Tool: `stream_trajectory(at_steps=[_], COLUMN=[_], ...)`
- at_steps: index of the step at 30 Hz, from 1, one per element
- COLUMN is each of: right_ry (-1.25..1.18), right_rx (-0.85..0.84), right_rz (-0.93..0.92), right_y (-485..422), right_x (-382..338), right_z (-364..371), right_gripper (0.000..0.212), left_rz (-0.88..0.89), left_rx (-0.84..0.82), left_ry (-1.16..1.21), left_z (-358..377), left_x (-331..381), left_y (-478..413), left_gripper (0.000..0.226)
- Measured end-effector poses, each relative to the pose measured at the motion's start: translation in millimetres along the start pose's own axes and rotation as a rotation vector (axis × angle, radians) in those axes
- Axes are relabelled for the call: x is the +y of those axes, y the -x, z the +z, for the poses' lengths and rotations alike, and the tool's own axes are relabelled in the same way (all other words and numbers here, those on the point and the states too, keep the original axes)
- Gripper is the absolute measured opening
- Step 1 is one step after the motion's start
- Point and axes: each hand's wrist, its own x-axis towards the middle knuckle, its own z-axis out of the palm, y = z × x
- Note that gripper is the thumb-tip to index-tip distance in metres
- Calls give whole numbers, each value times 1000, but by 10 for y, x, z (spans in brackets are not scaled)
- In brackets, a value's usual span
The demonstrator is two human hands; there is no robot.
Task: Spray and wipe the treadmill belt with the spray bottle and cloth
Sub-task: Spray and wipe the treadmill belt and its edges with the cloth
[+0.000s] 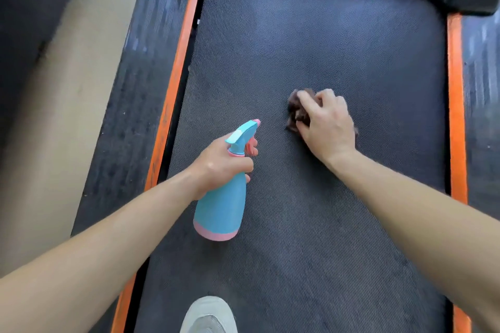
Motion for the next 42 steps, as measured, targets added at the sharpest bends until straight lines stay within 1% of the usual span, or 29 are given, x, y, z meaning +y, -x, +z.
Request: stream_trajectory(at_steps=[2, 4, 6, 7, 8, 10, 12, 13, 14, 15, 17, 19, 21, 23, 26, 27, 30, 31, 33, 36, 37, 38, 41, 42], right_ry=[-38, -49, -30, -10, 11, 20, 9, 10, 17, 21, -3, -50, -74, -80, -72, -73, -81, -81, -81, -75, -76, -78, -93, -95], right_rx=[-33, -99, -127, -113, -83, -28, -35, -49, -52, -44, -38, -85, -139, -140, -120, -121, -136, -145, -150, -145, -141, -130, -74, -50], right_rz=[-178, -370, -488, -487, -439, -223, -6, 56, 71, 42, -103, -253, -331, -320, -262, -234, -168, -155, -146, -148, -148, -148, -122, -105], right_y=[480, 887, 872, 735, 558, 146, -192, -257, -241, -151, 210, 647, 911, 986, 1023, 1054, 1155, 1180, 1210, 1211, 1195, 1177, 1064, 996], right_x=[-43, -27, 40, 54, 48, -19, -103, -158, -211, -265, -370, -446, -487, -499, -509, -515, -506, -496, -476, -473, -484, -492, -509, -518], right_z=[-32, -72, -99, -97, -64, -12, 20, 32, 46, 48, 18, -3, -14, -10, -15, -26, -51, -61, -82, -80, -77, -71, -68, -72], right_gripper=[50, 53, 54, 52, 49, 46, 44, 44, 45, 47, 51, 54, 55, 57, 69, 72, 75, 75, 76, 74, 72, 70, 60, 57], left_rz=[-4, 10, 18, 18, 13, -5, -12, -14, -14, -14, -17, -29, -21, -19, -27, -31, -41, -47, -63, -92, -101, -106, -123, -125], left_rx=[2, -1, -2, -3, -6, -9, 2, 13, 26, 37, 53, 66, 69, 69, 54, 47, 60, 72, 87, 104, 106, 110, 133, 147], left_ry=[16, 32, 45, 46, 39, 31, 29, 34, 41, 47, 48, 34, 22, -4, -77, -109, -155, -155, -133, -129, -123, -119, -158, -174], left_z=[-18, -1, 28, 42, 52, 64, 61, 54, 44, 30, 1, -16, -15, -1, 9, 7, -31, -46, -74, -129, -150, -171, -208, -224], left_x=[7, 10, 10, 10, 11, -4, -16, -29, -34, -38, -44, -49, -49, -52, -51, -59, -138, -178, -262, -342, -367, -396, -430, -432], left_y=[17, 5, 5, -2, -11, -9, 2, 3, 9, 17, 24, 36, 50, 65, 155, 185, 259, 286, 353, 494, 530, 557, 625, 645], left_gripper=[34, 42, 45, 44, 41, 37, 36, 38, 39, 39, 36, 37, 38, 44, 60, 61, 40, 37, 44, 63, 64, 60, 27, 23])
